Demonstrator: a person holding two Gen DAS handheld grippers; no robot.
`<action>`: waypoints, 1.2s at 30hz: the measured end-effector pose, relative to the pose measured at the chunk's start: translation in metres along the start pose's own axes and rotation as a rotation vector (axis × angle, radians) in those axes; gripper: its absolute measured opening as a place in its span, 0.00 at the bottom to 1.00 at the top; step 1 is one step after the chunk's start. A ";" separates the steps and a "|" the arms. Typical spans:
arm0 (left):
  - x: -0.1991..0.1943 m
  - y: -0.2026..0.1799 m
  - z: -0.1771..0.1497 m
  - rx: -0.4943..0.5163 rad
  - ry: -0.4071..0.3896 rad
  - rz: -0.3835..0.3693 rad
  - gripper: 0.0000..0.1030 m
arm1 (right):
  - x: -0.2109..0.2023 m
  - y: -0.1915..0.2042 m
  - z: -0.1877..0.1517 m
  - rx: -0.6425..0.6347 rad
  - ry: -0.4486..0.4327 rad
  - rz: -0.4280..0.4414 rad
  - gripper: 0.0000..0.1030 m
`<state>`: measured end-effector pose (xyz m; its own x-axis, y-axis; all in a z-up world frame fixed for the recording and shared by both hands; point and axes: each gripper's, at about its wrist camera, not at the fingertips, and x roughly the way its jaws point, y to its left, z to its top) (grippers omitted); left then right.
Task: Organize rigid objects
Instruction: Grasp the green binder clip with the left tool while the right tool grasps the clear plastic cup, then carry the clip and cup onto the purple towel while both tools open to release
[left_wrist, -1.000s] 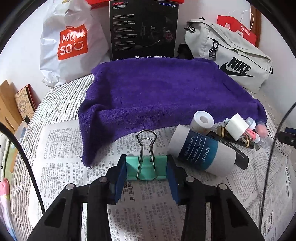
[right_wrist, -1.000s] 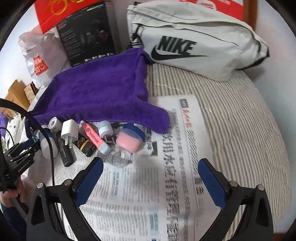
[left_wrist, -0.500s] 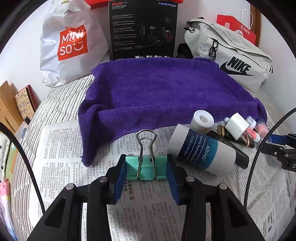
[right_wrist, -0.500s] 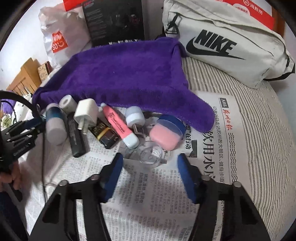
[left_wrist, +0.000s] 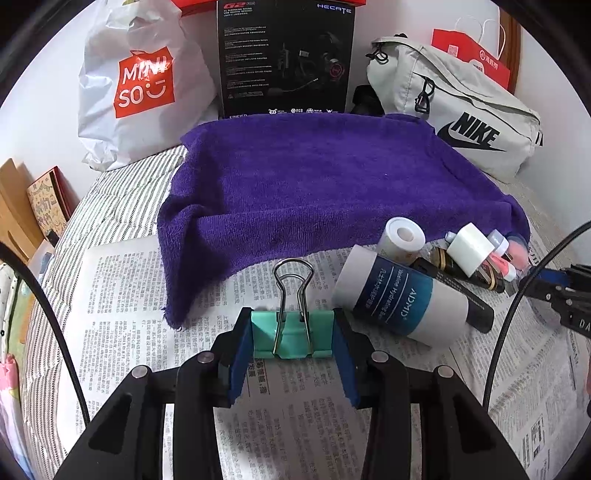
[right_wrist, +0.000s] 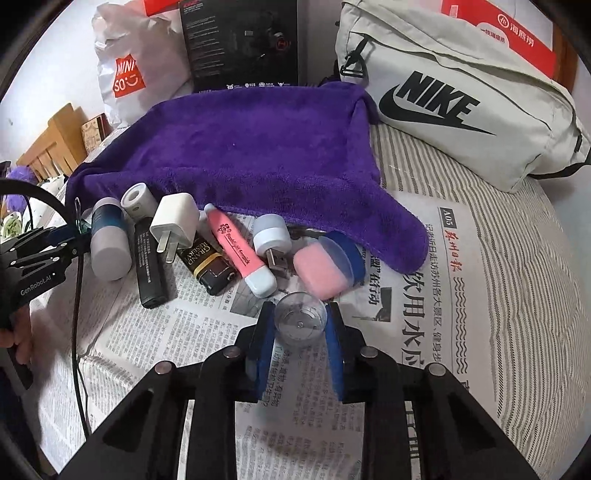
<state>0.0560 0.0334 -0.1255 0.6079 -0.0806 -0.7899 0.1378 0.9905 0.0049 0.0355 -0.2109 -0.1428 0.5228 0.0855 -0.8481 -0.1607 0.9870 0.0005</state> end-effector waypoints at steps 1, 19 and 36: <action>-0.001 0.001 0.000 -0.003 0.003 -0.001 0.38 | -0.001 -0.001 0.000 0.003 0.002 -0.003 0.26; -0.045 0.020 0.006 -0.049 0.005 -0.019 0.38 | -0.030 -0.005 0.025 -0.004 -0.043 0.014 0.26; -0.038 0.039 0.092 -0.064 -0.048 -0.043 0.38 | -0.027 -0.013 0.104 -0.034 -0.141 0.074 0.26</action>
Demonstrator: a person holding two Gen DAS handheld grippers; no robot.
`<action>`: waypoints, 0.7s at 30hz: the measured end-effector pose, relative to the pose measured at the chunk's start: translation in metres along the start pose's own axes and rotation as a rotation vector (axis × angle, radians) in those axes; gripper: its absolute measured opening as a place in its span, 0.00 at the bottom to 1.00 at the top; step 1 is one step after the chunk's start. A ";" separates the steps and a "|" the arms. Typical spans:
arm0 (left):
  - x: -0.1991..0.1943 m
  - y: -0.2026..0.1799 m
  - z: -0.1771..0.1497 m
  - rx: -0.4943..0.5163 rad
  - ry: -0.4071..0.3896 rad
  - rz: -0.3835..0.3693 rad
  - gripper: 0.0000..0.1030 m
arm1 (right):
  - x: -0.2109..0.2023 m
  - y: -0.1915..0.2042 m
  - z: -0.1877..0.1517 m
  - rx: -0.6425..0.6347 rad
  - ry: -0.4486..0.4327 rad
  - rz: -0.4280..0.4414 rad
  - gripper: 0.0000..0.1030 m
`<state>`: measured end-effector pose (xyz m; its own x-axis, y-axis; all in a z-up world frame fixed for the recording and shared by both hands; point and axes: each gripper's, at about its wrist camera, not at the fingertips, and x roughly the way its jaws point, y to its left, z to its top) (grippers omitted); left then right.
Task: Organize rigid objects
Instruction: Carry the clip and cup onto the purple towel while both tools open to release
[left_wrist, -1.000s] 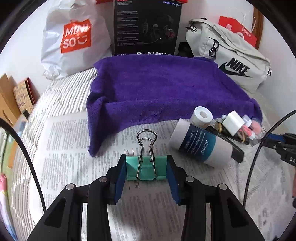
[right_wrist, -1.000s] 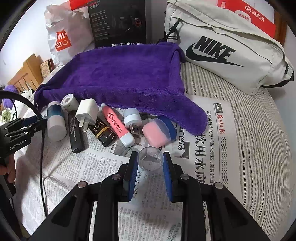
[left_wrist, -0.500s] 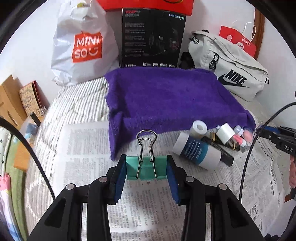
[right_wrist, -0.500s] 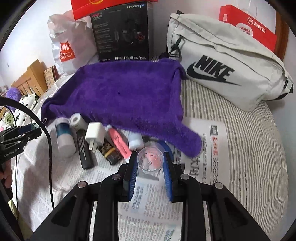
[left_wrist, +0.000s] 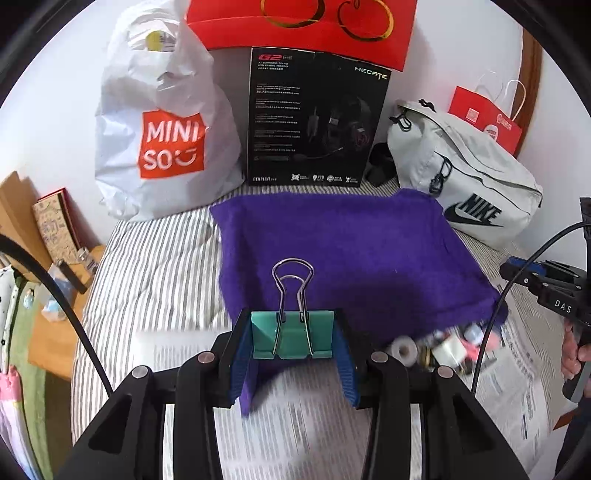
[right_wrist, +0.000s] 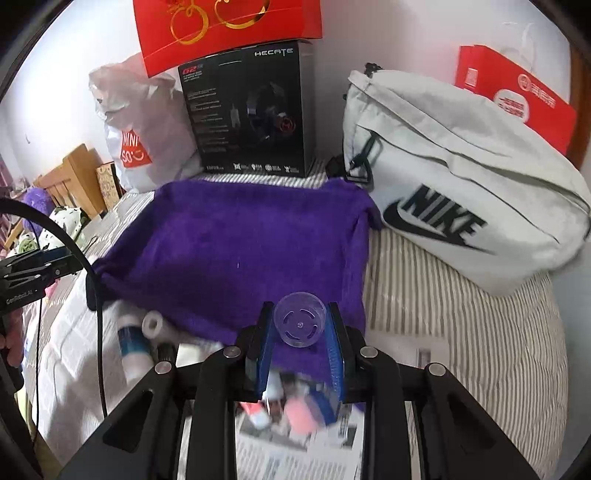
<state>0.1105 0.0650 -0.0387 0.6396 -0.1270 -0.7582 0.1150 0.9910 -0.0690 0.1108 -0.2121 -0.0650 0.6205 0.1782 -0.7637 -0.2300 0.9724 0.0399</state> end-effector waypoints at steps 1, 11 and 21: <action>0.005 0.001 0.004 -0.001 0.004 -0.006 0.38 | 0.004 -0.001 0.004 -0.002 0.000 0.004 0.26; 0.065 0.004 0.044 -0.049 0.037 -0.046 0.38 | 0.061 -0.003 0.046 -0.011 0.025 0.034 0.26; 0.125 -0.005 0.070 -0.055 0.091 -0.076 0.38 | 0.129 -0.001 0.073 -0.036 0.100 0.025 0.26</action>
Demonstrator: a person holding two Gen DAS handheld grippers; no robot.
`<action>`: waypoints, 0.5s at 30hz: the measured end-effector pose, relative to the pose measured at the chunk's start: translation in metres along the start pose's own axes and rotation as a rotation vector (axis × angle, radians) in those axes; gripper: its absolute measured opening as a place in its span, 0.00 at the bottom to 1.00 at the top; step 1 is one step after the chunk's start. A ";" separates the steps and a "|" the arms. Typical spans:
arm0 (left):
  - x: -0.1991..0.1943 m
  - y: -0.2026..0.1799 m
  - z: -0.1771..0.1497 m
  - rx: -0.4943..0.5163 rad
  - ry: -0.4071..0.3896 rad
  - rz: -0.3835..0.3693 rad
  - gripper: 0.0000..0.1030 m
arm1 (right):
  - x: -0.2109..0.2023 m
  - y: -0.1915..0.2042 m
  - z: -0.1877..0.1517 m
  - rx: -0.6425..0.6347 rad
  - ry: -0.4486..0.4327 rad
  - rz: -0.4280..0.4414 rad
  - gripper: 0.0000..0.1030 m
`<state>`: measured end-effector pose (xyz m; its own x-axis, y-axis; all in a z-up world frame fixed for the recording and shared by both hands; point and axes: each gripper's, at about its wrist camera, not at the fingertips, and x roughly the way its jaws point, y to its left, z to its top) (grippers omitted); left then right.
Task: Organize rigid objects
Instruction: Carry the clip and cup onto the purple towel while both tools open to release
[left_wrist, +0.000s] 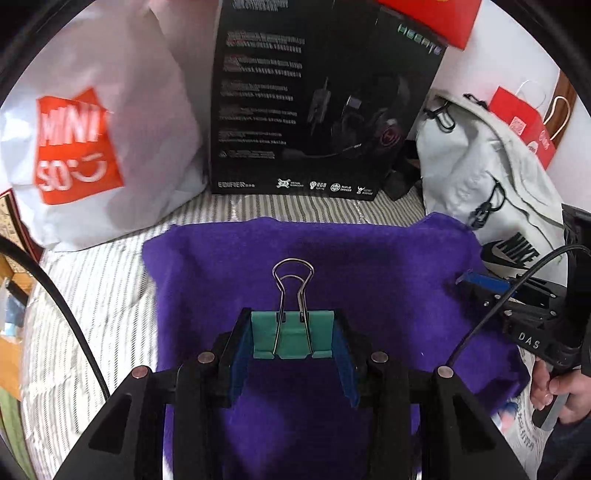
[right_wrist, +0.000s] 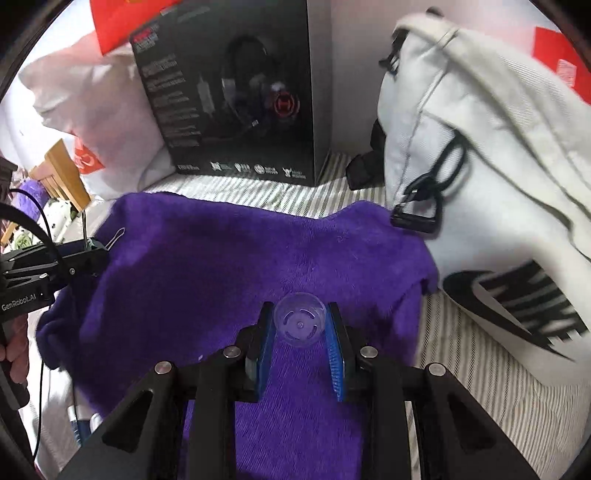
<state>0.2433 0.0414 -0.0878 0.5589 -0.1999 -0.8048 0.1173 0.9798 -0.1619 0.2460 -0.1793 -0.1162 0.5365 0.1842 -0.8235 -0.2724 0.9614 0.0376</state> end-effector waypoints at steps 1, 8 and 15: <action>0.007 0.000 0.003 -0.005 0.007 -0.003 0.38 | 0.006 -0.001 0.002 -0.002 0.010 -0.007 0.26; 0.035 -0.001 0.009 0.000 0.054 0.017 0.38 | 0.034 -0.001 0.011 -0.008 0.076 -0.034 0.26; 0.045 -0.001 0.009 0.012 0.083 0.038 0.38 | 0.042 0.004 0.014 -0.025 0.090 -0.048 0.26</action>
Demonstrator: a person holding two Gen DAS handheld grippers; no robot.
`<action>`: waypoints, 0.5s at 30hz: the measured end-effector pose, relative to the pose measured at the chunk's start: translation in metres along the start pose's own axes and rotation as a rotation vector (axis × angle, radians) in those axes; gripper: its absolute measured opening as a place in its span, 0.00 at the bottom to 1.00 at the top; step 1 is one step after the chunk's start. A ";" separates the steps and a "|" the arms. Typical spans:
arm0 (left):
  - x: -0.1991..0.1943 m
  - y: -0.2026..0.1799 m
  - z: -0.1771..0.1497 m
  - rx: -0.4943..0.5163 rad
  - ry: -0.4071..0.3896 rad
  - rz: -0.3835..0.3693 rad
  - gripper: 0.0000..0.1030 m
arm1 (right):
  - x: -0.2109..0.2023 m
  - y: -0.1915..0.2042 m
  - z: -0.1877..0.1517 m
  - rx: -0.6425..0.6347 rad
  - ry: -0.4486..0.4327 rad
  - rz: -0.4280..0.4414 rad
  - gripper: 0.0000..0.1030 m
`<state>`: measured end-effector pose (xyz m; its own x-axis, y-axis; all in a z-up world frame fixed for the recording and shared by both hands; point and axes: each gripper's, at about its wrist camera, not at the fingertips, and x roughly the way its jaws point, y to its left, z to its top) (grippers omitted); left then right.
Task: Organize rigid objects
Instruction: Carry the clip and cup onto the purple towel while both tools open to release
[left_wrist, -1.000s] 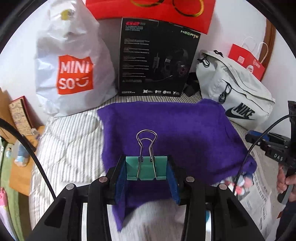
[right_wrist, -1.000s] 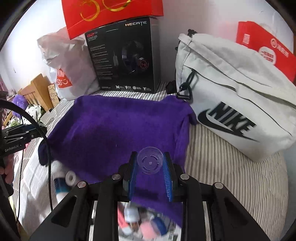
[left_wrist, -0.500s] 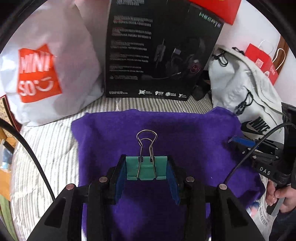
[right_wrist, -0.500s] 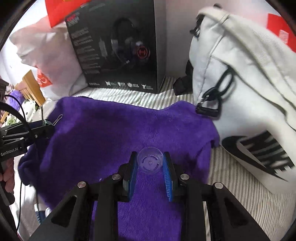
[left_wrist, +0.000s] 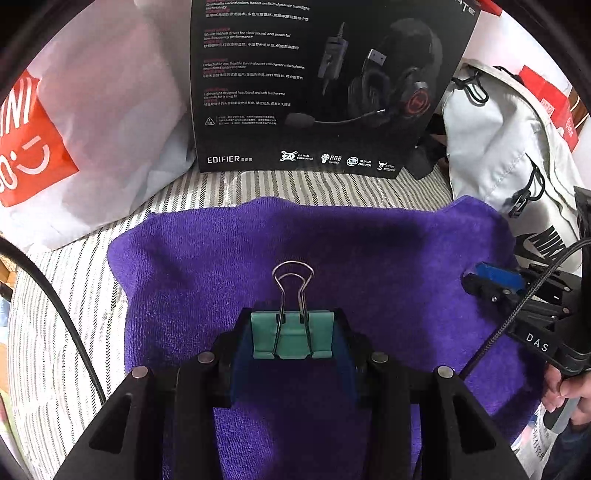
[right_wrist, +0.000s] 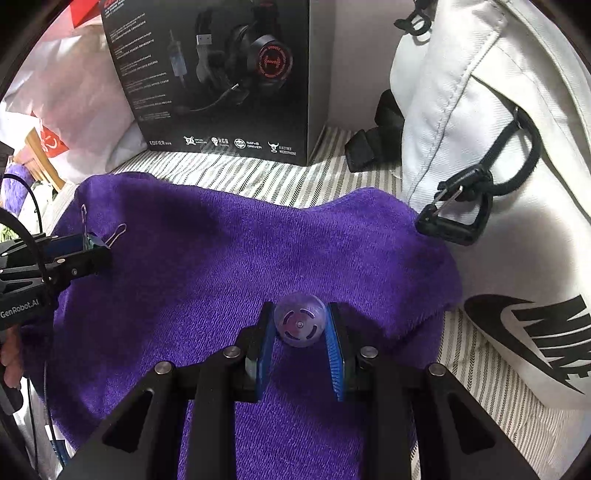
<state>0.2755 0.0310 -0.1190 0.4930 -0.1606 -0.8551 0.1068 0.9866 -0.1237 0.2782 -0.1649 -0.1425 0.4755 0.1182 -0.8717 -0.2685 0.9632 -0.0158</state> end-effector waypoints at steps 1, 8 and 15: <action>0.000 0.001 0.000 0.001 0.001 0.000 0.38 | 0.001 0.000 0.001 -0.004 0.000 -0.001 0.26; 0.000 0.000 -0.002 0.006 0.005 0.008 0.40 | 0.003 0.000 0.001 -0.014 0.018 0.029 0.41; -0.007 -0.003 -0.017 0.007 0.023 -0.009 0.59 | -0.016 -0.002 -0.016 -0.013 0.025 0.016 0.54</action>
<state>0.2568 0.0300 -0.1211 0.4721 -0.1689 -0.8652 0.1176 0.9848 -0.1281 0.2580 -0.1724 -0.1368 0.4496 0.1276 -0.8841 -0.2866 0.9580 -0.0074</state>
